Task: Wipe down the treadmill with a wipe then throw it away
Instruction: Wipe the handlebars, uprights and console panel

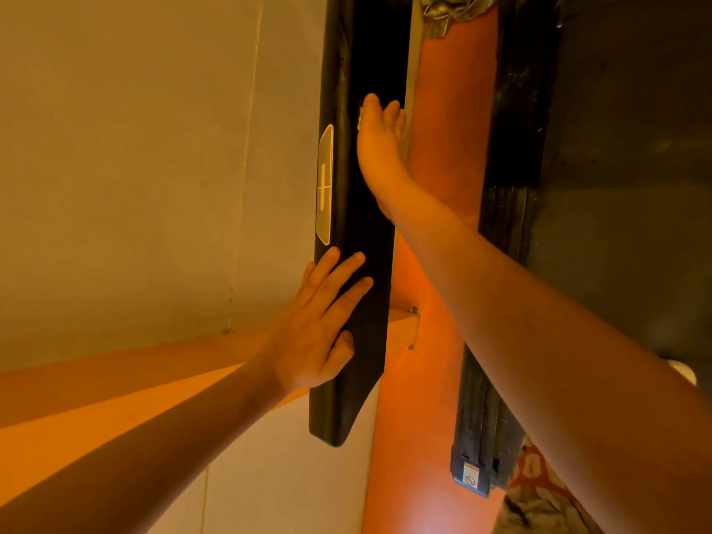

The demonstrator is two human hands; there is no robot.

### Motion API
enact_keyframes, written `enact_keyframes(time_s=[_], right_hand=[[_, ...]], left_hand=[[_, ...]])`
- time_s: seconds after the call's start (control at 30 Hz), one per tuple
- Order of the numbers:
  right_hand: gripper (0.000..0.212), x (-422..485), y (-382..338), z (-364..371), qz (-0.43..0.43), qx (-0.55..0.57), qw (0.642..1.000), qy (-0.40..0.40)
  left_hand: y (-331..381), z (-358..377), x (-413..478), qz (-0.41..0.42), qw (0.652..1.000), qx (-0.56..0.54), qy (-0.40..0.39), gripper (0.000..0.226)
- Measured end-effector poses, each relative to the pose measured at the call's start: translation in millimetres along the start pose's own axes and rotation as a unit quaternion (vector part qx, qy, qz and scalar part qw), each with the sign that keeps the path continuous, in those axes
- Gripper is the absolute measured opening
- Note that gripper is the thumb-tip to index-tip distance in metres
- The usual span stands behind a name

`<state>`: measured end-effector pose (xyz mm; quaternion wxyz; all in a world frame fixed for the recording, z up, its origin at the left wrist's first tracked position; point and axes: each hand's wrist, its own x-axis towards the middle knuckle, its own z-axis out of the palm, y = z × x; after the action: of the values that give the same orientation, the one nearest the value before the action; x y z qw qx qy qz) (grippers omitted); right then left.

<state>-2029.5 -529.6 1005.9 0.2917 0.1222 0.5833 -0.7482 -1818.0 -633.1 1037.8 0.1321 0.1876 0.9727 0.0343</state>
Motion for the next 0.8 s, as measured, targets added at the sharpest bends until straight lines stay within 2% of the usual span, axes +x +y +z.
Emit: enact_keyframes(time_s=[0.2,0.43,0.67,0.8], right_hand=[[0.068,-12,10,12,-0.042,0.002,0.999,-0.014],[0.071,-6,18,10,0.031,0.003,0.999,0.025],[0.074,-8,20,15,0.003,-0.007,1.000,0.025],[0.078,-5,16,10,0.014,-0.026,0.999,0.029]], left_hand=[[-3,3,0,0.008,1.000,-0.020,0.016,0.058],[-3,4,0,0.015,0.999,-0.037,0.034,0.057],[-5,5,2,0.037,0.997,-0.043,0.051,0.057],[-6,5,1,0.031,0.997,-0.050,0.048,0.054]])
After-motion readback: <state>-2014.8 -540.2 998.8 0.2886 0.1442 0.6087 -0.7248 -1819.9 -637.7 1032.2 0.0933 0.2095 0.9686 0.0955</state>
